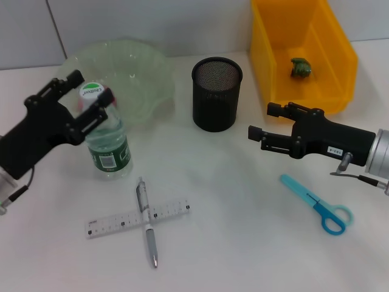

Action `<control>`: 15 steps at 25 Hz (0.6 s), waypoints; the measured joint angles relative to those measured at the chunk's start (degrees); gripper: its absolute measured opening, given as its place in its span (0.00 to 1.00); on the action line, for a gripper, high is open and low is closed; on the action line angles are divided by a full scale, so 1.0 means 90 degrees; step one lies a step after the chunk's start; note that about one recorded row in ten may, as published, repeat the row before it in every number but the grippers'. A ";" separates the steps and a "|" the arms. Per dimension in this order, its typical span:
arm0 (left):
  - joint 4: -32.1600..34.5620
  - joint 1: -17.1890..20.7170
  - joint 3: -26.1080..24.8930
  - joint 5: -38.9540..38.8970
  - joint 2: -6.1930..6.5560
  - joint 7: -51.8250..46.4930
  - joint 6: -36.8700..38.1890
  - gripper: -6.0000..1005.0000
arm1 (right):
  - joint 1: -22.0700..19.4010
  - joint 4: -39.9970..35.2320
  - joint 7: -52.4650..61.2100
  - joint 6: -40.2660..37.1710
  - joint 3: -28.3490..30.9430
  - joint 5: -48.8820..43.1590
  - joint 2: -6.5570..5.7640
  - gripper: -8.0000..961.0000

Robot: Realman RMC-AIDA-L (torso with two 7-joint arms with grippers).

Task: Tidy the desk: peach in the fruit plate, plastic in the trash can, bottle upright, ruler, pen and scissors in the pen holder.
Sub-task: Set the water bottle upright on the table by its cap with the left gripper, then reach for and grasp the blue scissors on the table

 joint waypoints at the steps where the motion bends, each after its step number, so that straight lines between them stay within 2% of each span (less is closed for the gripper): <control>1: 0.0000 0.0000 0.0000 0.0000 0.0000 0.0000 0.0000 0.71 | -0.0003 -0.0001 0.0000 0.0000 0.0001 0.0000 0.0000 0.86; 2: 0.0171 0.0086 0.0007 0.0001 0.0021 -0.0338 0.0209 0.72 | -0.0008 -0.0003 0.0000 0.0001 0.0003 0.0000 -0.0001 0.86; 6: 0.0171 0.0086 0.0007 0.0001 0.0021 -0.0338 0.0209 0.75 | -0.0013 -0.0016 -0.0001 0.0004 0.0005 0.0000 -0.0006 0.86; 7: 0.1175 0.0561 0.0091 0.0078 0.0037 -0.1578 0.0758 0.75 | -0.0016 -0.0032 -0.0028 0.0004 0.0033 0.0003 -0.0007 0.86; 9: 0.1175 0.0561 0.0091 0.0078 0.0037 -0.1578 0.0758 0.76 | -0.0018 -0.0037 -0.0036 0.0003 0.0061 0.0004 -0.0007 0.86; 10: 0.1978 0.0880 0.0163 0.0315 0.0081 -0.2627 0.1039 0.77 | -0.0019 -0.0044 -0.0038 0.0003 0.0089 0.0005 -0.0008 0.86; 11: 0.1978 0.0880 0.0163 0.0315 0.0081 -0.2627 0.1039 0.77 | -0.0019 -0.0045 -0.0037 -0.0003 0.0111 0.0006 -0.0009 0.86; 12: 0.2309 0.1013 0.0180 0.0557 0.0151 -0.3119 0.1306 0.78 | -0.0016 -0.0047 -0.0026 -0.0030 0.0140 0.0008 -0.0014 0.86; 15: 0.2309 0.1013 0.0180 0.0557 0.0151 -0.3119 0.1306 0.79 | -0.0014 -0.0048 -0.0011 -0.0068 0.0155 0.0009 -0.0023 0.86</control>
